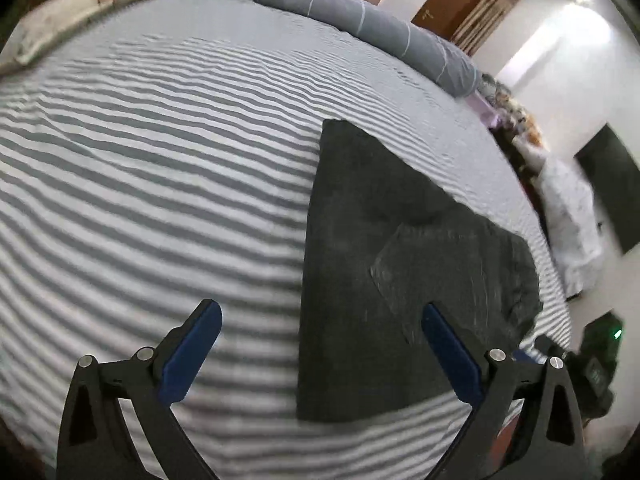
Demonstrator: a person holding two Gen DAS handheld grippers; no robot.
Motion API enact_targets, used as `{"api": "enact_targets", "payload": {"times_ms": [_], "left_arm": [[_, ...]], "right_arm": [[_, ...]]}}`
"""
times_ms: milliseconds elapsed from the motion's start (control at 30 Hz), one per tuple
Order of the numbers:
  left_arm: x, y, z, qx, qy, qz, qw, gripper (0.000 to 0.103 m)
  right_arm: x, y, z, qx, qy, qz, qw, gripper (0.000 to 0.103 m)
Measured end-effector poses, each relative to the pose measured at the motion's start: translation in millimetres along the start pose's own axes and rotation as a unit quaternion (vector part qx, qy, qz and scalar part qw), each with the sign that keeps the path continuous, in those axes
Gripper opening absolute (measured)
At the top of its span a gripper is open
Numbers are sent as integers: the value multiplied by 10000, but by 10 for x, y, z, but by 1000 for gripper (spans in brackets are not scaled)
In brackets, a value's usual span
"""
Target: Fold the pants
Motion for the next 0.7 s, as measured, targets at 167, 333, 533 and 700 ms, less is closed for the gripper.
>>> {"api": "enact_targets", "payload": {"times_ms": [167, 333, 533, 700], "left_arm": [[-14, -271, -164, -237, -52, 305, 9992, 95], [-20, -486, -222, -380, 16, 625, 9973, 89], [51, -629, -264, -521, -15, 903, 9946, 70], [49, -631, -233, -678, 85, 1024, 9924, 54]], "right_arm": [[187, -186, -77, 18, -286, -876, 9957, 95], [168, -414, -154, 45, -234, -1471, 9888, 79], [-17, -584, -252, -121, 214, -1478, 9887, 78], [15, -554, -201, -320, 124, -1583, 9868, 65]]}}
Point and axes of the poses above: each gripper's, at about its wrist camera, not at the fingertips, and y roughly against the way its jaws point, x to its right, z to its underside, the point moved 2 cm from there along -y, roughly the way its jaws point, and after that the axes turned 8 degrees about y, right-handed, at the moved point
